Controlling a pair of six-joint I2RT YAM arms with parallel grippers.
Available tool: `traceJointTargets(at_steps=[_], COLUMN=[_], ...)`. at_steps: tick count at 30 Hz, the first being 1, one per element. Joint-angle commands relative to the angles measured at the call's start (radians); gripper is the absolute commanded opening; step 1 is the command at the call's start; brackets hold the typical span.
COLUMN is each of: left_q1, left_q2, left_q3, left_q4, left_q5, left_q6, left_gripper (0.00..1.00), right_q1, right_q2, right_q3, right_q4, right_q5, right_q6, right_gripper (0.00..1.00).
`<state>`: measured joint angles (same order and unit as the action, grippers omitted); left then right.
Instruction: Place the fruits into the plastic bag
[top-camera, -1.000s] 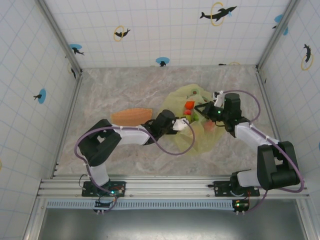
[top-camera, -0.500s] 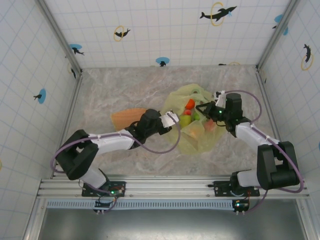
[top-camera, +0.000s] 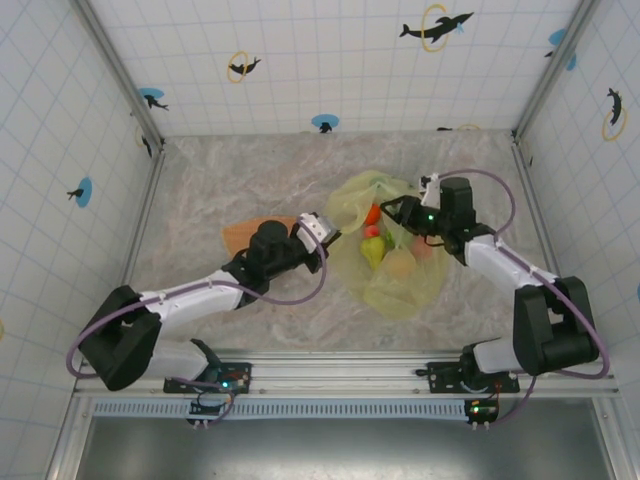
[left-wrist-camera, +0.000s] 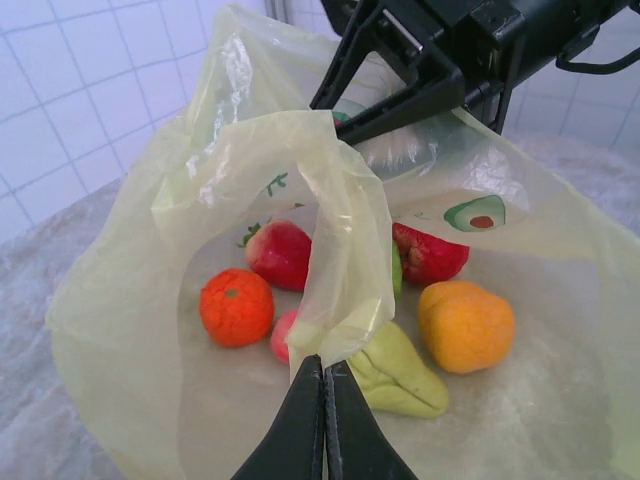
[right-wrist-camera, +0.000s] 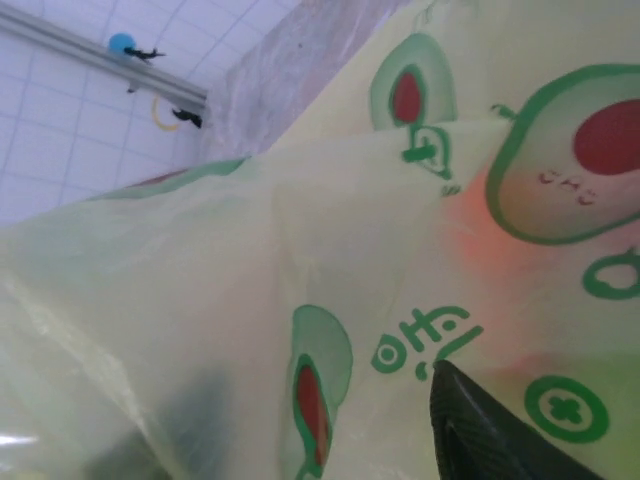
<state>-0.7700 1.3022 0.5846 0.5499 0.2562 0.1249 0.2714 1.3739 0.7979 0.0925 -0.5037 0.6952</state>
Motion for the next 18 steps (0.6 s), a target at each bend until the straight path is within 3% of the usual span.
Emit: traceJointTargets(at_steps=[1,9,18], left_q1=[0.011,0.011,0.011], left_q2=[-0.036,-0.069,-0.077], left_q3=[-0.025,-0.024,-0.016], left_q4=[0.039,-0.014,-0.063], left_q5=[0.02,-0.022,-0.099], left_q6=[-0.145,-0.283,-0.324], left_gripper=[0.0,0.0,0.0], right_q1=[0.009,0.033,0.135], right_q2=[-0.077,-0.272,-0.434], right_q3=[0.068,0.063,0.014], right_q4=[-0.185,-0.359,-0.453], right_q5=[0.17,0.394,0.439], right_q6=[-0.159,-0.309,-0.352], right_gripper=[0.64,0.94,0.98])
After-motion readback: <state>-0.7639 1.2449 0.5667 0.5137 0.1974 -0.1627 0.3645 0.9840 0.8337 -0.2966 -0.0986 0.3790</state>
